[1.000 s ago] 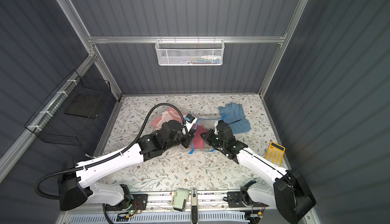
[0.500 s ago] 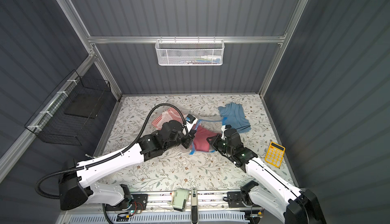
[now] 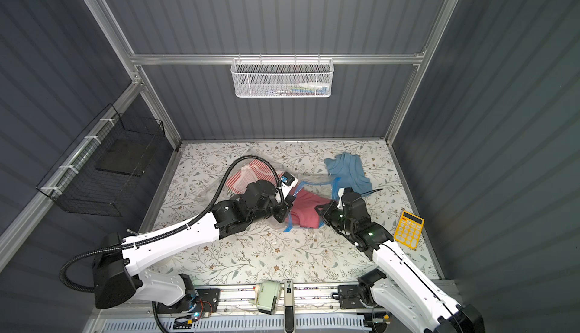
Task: Take the tank top out of the vacuum bag
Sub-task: Take out the tank top from the vacuum bag.
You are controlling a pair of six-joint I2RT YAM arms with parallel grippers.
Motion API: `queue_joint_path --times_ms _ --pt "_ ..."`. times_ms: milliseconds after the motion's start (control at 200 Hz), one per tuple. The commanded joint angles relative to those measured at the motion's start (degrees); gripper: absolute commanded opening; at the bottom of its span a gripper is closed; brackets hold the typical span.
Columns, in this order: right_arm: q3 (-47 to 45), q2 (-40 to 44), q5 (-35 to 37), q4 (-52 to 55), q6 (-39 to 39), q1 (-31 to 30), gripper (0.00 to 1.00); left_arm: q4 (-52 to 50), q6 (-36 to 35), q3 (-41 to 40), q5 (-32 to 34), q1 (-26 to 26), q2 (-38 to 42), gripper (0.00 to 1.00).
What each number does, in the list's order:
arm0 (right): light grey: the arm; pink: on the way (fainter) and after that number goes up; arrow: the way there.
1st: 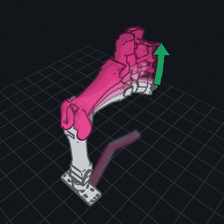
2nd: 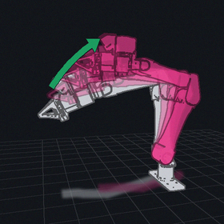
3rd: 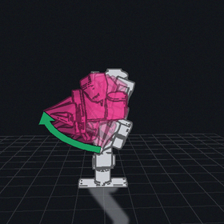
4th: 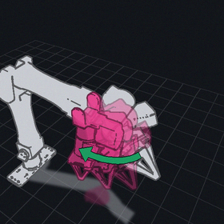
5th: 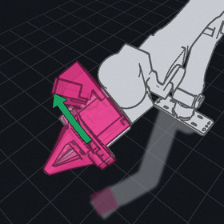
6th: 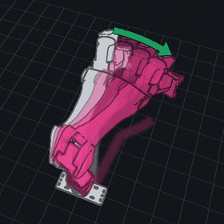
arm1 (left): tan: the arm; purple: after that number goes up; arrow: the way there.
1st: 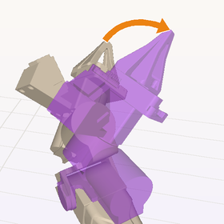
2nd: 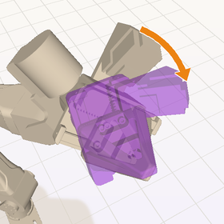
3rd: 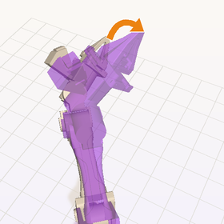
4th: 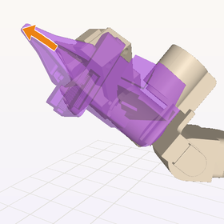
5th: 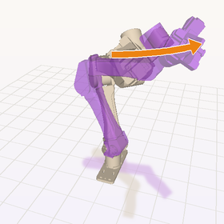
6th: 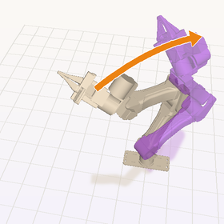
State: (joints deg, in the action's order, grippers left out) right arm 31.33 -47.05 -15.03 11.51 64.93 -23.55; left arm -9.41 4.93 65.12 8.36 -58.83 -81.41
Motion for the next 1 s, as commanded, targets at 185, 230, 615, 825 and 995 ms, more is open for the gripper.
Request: queue_joint_path --times_ms 185,230,615,825,995 --pt "0.67 4.92 -2.27 7.17 -1.82 4.74 0.00 3.79 0.35 -0.26 -3.68 0.20 -2.04 0.00" --pt "0.41 5.97 -2.24 7.99 -1.66 5.13 0.00 3.62 0.21 0.04 -3.84 0.20 -2.56 0.00" --pt "0.12 13.91 -1.68 19.37 -2.70 7.29 0.00 4.02 0.61 0.27 -4.84 0.20 -5.16 0.00" --pt "-4.24 17.89 -1.65 22.21 -2.24 7.73 0.01 4.22 1.14 -0.34 -5.11 0.20 -4.93 0.00" --pt "-12.81 22.25 -2.55 15.05 -0.83 7.75 0.04 4.14 0.89 -0.11 -5.20 0.20 -4.99 0.00"
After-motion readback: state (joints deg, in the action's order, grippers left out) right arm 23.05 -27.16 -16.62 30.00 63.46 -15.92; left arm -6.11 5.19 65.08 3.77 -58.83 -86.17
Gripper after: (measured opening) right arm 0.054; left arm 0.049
